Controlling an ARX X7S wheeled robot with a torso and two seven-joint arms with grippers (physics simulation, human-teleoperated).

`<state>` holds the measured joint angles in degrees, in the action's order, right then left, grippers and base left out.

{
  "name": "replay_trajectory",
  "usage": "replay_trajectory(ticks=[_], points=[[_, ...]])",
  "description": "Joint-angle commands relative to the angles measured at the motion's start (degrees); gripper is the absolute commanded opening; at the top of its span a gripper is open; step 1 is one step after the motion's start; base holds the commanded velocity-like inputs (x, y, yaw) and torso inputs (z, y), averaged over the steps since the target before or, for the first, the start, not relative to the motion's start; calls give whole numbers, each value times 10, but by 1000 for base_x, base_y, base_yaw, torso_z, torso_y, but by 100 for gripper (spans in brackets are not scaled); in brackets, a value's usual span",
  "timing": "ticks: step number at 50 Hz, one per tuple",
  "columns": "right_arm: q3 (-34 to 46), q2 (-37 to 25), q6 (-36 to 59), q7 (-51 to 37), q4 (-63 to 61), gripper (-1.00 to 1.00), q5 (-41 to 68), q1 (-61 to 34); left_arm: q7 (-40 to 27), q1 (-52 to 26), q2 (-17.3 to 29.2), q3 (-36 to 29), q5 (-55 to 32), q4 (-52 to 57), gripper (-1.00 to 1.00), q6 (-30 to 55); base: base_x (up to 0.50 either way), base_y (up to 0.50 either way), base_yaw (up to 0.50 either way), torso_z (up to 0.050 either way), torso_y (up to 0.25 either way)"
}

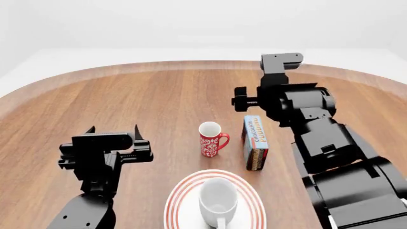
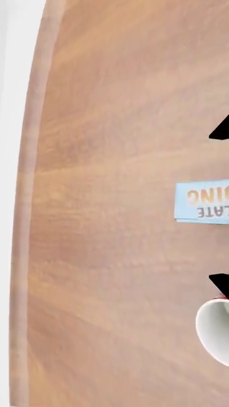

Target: Pick up the white mug and put it on the plate, and put the chocolate pudding to the right of the plate.

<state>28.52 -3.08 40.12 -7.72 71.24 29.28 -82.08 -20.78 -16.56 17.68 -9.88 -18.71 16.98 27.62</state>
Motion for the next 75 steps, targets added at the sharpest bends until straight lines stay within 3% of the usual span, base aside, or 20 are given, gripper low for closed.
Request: replay_trajectory(ticks=[1, 35, 49, 59, 75], points=[[-42, 9, 10, 20, 37, 100, -75, 3, -2, -2, 1, -2, -1, -2, 100, -1, 0, 0, 0, 0, 0], [-225, 8, 27, 74, 37, 100, -261, 57, 0, 1, 5, -4, -12, -5, 100, -9, 0, 0, 0, 0, 0], [-253, 6, 30, 84, 37, 100, -287, 56, 16, 4, 13, -4, -27, 2, 100, -13, 0, 0, 0, 0, 0], [-253, 5, 35, 87, 37, 100, -291, 51, 15, 6, 15, -9, -20, 1, 100, -22, 0, 0, 0, 0, -248], [-246, 8, 37, 100, 37, 100, -291, 55, 11, 7, 18, -15, -12, -3, 100, -31, 0, 0, 0, 0, -62]])
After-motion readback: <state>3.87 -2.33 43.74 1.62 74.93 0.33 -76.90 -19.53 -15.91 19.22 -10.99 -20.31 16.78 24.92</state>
